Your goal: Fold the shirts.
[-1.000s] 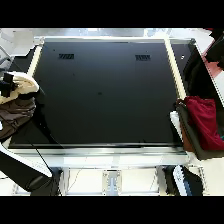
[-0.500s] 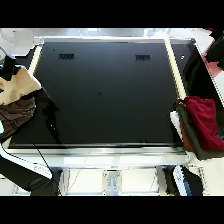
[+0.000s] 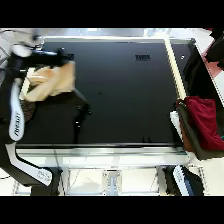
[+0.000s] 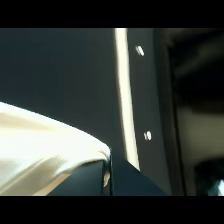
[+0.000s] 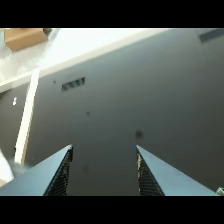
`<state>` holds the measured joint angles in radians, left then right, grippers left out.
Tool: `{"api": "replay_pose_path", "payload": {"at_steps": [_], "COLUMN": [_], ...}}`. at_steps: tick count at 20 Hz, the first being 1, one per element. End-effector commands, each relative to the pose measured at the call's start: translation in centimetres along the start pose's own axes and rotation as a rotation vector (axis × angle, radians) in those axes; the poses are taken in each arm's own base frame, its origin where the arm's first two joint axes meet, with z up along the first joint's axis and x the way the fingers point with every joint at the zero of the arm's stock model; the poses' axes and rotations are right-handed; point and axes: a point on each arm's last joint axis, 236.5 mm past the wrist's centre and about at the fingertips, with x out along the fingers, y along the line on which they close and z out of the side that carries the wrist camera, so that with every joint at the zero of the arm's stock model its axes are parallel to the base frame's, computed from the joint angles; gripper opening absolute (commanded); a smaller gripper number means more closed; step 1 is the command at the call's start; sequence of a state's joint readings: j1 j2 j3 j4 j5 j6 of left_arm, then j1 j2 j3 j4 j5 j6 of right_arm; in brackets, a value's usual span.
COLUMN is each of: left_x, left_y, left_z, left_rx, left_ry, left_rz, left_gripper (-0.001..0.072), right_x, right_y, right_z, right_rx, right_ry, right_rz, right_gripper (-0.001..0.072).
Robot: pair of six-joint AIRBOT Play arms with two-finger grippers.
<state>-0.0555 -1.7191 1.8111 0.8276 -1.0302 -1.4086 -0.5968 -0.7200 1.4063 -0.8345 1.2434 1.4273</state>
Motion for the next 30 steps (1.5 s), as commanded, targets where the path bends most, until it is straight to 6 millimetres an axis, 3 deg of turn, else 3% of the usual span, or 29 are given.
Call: {"api": "replay_pose_path", "payload": {"at_steps": [1,3,6,7,8,9,10,11,13,15,17,20,23,25,27,28,30], "left_x": [5.7,7.7,10.1,10.7,11.1,10.9,10.3,9.3,6.6,3.2,0.0,-2.1,-1.1,1.0,3.0,3.8,5.5], "left_y": [-13.5,-19.5,-25.0,-25.9,-26.4,-26.4,-25.8,-24.7,-20.9,-14.9,-9.0,-2.5,2.4,3.9,4.8,5.0,4.8], "left_z": [-9.5,-15.6,-22.6,-23.5,-23.4,-22.4,-20.7,-18.4,-11.9,-5.4,-2.3,-3.6,-7.5,-10.9,-13.4,-14.6,-16.2], "left_rx": [0.188,0.265,0.341,0.349,0.349,0.345,0.335,0.320,0.189,-0.002,-0.077,-0.153,-0.247,-0.310,-0.422,-0.487,-0.644], "left_ry": [0.203,0.306,0.391,0.387,0.364,0.336,0.308,0.272,0.170,0.068,0.033,0.122,0.196,0.204,0.150,0.124,0.079], "left_rz": [-0.166,-0.243,-0.312,-0.322,-0.326,-0.326,-0.318,-0.304,-0.245,-0.163,-0.083,0.024,0.166,0.203,0.233,0.246,0.243], "left_gripper": [0.0007,0.0008,0.0027,0.0221,0.0546,0.0655,0.0653,0.0653,0.0644,0.0644,0.0642,0.0642,0.0641,0.0641,0.0642,0.0642,0.0641], "right_x": [2.3,3.9,5.7,6.2,6.7,7.2,7.7,8.3,10.1,12.9,17.2,24.3,29.6,31.0,32.0,32.6,33.7], "right_y": [-1.9,-3.0,-3.7,-3.6,-3.6,-3.4,-3.2,-2.7,-1.6,-0.7,-0.5,-0.4,-0.2,0.5,1.3,1.4,0.9], "right_z": [-1.5,-3.0,-4.9,-5.2,-5.3,-5.4,-5.5,-5.6,-6.5,-8.6,-11.7,-17.5,-25.1,-30.7,-34.4,-35.3,-35.1], "right_rx": [-0.006,0.021,0.017,0.016,0.017,0.005,-0.010,-0.017,-0.059,-0.086,-0.115,-0.131,-0.093,-0.089,-0.149,-0.220,-0.406], "right_ry": [0.099,0.185,0.286,0.306,0.311,0.315,0.314,0.316,0.344,0.412,0.492,0.591,0.721,0.844,0.899,0.911,0.912], "right_rz": [0.002,0.012,0.068,0.089,0.095,0.107,0.116,0.131,0.174,0.210,0.211,0.207,0.215,0.237,0.259,0.256,0.219], "right_gripper": [0.0448,0.0448,0.0448,0.0448,0.0448,0.0448,0.0448,0.0449,0.0448,0.0448,0.0448,0.0449,0.0448,0.0449,0.0449,0.0449,0.0449]}}
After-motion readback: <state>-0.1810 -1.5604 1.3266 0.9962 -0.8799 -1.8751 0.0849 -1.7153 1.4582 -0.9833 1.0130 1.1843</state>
